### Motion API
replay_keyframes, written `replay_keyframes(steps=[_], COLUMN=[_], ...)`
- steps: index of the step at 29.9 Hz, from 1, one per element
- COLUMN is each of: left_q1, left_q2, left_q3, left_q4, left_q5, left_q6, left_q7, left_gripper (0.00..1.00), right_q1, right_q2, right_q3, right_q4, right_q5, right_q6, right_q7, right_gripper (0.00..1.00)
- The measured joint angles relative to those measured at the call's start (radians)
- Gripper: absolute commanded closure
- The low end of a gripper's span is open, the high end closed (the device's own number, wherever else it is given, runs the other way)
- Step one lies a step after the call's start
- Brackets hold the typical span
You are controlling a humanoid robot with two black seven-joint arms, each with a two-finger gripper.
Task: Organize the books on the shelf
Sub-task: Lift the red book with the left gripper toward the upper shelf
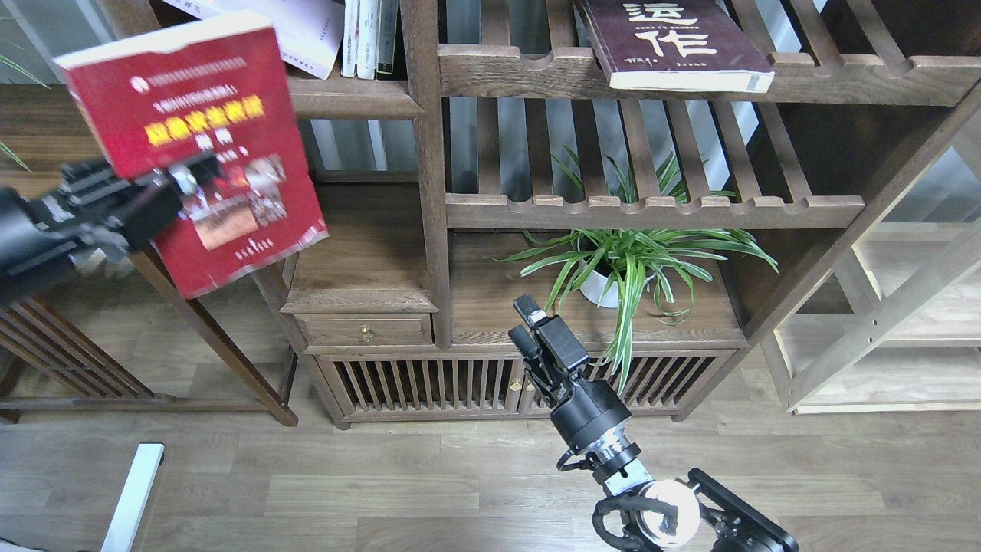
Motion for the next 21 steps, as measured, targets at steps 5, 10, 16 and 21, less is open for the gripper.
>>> replay_keyframes(steps=[5,10,16,21], left_q1=[-0.1,-0.271,-0.347,-0.367], left_q2=[-0.047,-0.137,-0.235,-0.327], left_q3=[-0.025,0.006,0.016,0.025], left_q4=[0.017,0.08,0.127,0.128], left_q5=[0.007,0.052,0.157,0.255], left_q6=[0.003,0.139,0.298,0.457], left_q7=[0.002,0.002,-0.001,-0.01], left_gripper=[1.0,1.0,1.0,1.0], right_q1=[0.005,0.005,0.003,0.001], right_q2=[0.0,0.0,0.0,0.0], right_q3=[-0.016,-0.023,-0.026,-0.027], right_q4=[0.001,0.002,0.003,0.003], right_q5=[-0.017,-0.019,-0.019,-0.018], right_q6=[0.0,0.0,0.0,0.0], right_q7=[0.0,0.0,0.0,0.0], right_gripper=[0.12,0.12,0.12,0.12])
